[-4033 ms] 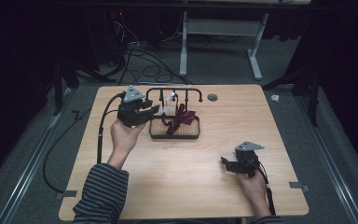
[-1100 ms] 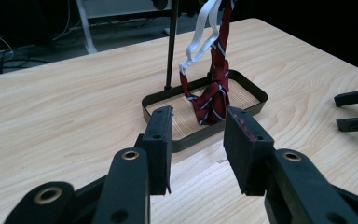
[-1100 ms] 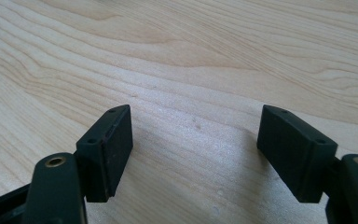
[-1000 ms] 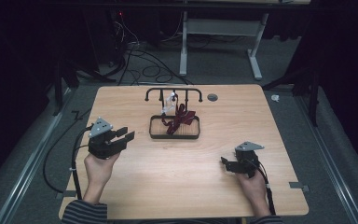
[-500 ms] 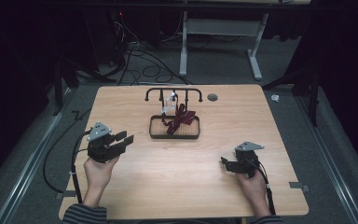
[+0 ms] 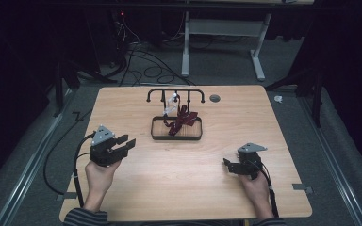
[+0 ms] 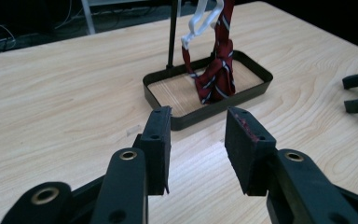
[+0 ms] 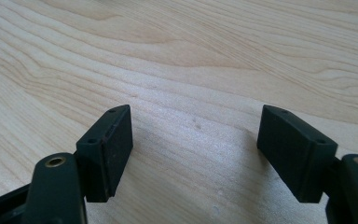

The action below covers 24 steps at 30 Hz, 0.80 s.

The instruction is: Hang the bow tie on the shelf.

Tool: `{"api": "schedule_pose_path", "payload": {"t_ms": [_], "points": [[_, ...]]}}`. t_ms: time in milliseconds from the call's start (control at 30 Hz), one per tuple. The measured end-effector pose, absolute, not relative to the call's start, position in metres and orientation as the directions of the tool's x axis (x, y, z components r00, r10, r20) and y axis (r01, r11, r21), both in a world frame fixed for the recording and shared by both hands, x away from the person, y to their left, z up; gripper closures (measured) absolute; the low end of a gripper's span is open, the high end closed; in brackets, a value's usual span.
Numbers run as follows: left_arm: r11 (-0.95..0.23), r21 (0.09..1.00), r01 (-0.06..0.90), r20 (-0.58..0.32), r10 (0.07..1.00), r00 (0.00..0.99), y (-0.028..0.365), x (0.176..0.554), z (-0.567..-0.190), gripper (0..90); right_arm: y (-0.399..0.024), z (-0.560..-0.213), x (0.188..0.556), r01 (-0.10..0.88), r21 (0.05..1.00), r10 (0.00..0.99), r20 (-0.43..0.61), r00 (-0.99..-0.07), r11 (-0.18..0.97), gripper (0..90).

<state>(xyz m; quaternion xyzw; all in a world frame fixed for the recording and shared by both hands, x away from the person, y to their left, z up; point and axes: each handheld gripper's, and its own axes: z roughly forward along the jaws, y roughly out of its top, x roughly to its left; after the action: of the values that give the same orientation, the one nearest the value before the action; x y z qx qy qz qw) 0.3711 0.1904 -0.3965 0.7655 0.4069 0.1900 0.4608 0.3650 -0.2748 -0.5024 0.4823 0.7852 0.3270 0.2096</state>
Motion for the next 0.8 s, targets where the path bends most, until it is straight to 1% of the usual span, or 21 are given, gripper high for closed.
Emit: {"api": "schedule_pose_path", "payload": {"t_ms": [333,633,800], "points": [[-0.220,0.860,0.461,-0.107,0.805,0.584,0.193,0.362,-0.412,61.1,-0.274,-0.503,0.365,0.619,0.716,0.894,-0.013,-0.448,0.321,27.9],[-0.205,0.847,0.491,-0.140,0.804,0.578,0.196,0.364,-0.428,60.5,-0.275,-0.503,0.365,0.618,0.717,0.893,-0.014,-0.449,0.322,27.9],[-0.206,0.843,0.497,-0.143,0.806,0.575,0.197,0.363,-0.433,60.3,-0.275,-0.503,0.365,0.618,0.717,0.893,-0.014,-0.449,0.322,27.9]]}}
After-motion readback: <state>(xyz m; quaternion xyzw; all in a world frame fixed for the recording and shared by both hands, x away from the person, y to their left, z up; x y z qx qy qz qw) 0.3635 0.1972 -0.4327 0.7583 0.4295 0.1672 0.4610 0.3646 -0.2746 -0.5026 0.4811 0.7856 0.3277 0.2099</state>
